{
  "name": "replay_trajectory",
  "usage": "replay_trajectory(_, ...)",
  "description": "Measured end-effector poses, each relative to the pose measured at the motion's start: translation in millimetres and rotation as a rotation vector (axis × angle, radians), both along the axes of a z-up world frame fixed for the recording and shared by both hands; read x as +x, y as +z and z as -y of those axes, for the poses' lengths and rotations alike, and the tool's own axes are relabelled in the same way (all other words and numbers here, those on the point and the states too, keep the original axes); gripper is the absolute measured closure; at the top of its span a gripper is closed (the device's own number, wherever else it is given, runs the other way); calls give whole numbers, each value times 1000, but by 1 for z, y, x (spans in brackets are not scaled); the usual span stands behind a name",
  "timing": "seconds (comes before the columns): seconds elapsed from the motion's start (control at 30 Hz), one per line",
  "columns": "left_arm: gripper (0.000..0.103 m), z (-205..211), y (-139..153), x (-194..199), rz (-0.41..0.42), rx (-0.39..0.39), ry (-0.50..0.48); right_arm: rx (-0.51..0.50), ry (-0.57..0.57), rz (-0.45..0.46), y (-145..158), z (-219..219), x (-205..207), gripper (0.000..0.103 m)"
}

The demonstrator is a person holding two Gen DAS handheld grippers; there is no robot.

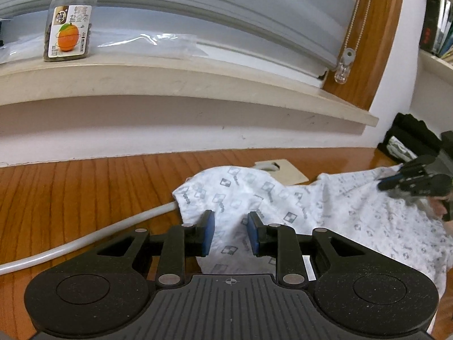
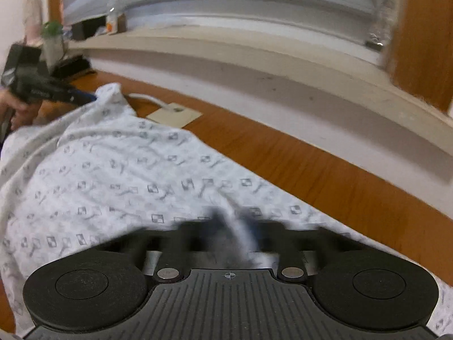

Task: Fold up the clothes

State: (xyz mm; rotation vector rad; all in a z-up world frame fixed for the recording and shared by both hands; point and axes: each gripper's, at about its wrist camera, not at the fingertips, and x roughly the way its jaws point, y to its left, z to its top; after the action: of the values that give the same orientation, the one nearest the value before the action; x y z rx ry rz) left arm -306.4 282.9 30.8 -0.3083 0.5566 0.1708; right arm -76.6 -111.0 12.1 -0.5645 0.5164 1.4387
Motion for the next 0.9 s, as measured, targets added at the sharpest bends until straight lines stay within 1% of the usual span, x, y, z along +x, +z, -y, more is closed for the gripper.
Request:
replay_trajectory(0.13, 75, 0, -1, 1, -13, 4, 0, 66, -31, 95, 32, 31, -11, 99)
replay_trajectory(0.2, 75, 0, -1, 2, -21, 5, -3, 79, -58, 152, 48, 46, -15, 99)
replay_trajectory(0.27, 75, 1, -1, 3, -24, 10, -9, 51, -88, 167, 45, 49, -13, 98)
replay_trajectory(0.3, 75, 0, -1, 3, -24, 9, -9, 27, -92, 180, 40, 48, -14, 93)
replay_trajectory(0.33, 75, -1, -1, 2, -22, 4, -9, -1, -91, 199, 32, 45, -17, 88)
replay_trajectory(0.37, 75, -2, -2, 2, -20, -2, -9, -29, -90, 218, 24, 42, -19, 68)
replay_trajectory(0.4, 75, -4, -2, 1, -16, -9, -7, -32, -101, 225, 19, 41, -21, 50)
replay_trajectory(0.47, 75, -5, -1, 0, -9, -11, -2, -7, -132, 213, 13, 44, -20, 38)
replay_trajectory(0.5, 74, -5, 0, -2, 0, -6, 9, 6, -142, 196, 10, 48, -18, 35)
replay_trajectory(0.53, 71, -6, 1, -4, 10, -4, 20, 19, -151, 179, 7, 51, -15, 31)
replay_trajectory(0.57, 69, -8, 3, -6, 23, -7, 34, 32, -161, 162, 4, 55, -13, 23)
replay_trajectory(0.63, 68, -11, 4, -9, 45, -9, 57, 58, -180, 128, -2, 62, -8, 22)
replay_trajectory(0.67, 65, -12, 4, -9, 53, -7, 64, 71, -190, 111, -5, 66, -5, 22)
replay_trajectory(0.7, 65, -12, 4, -7, 55, -6, 62, 84, -199, 94, -8, 70, -3, 21)
replay_trajectory(0.8, 57, -10, 1, 4, 37, -6, 45, 119, -222, 61, -14, 79, 3, 19)
replay_trajectory(0.87, 56, -12, -2, 12, 10, -18, 53, 140, -227, 41, -16, 83, 6, 18)
replay_trajectory(0.9, 56, -12, -3, 15, -4, -13, 62, 143, -229, 35, -18, 84, 7, 18)
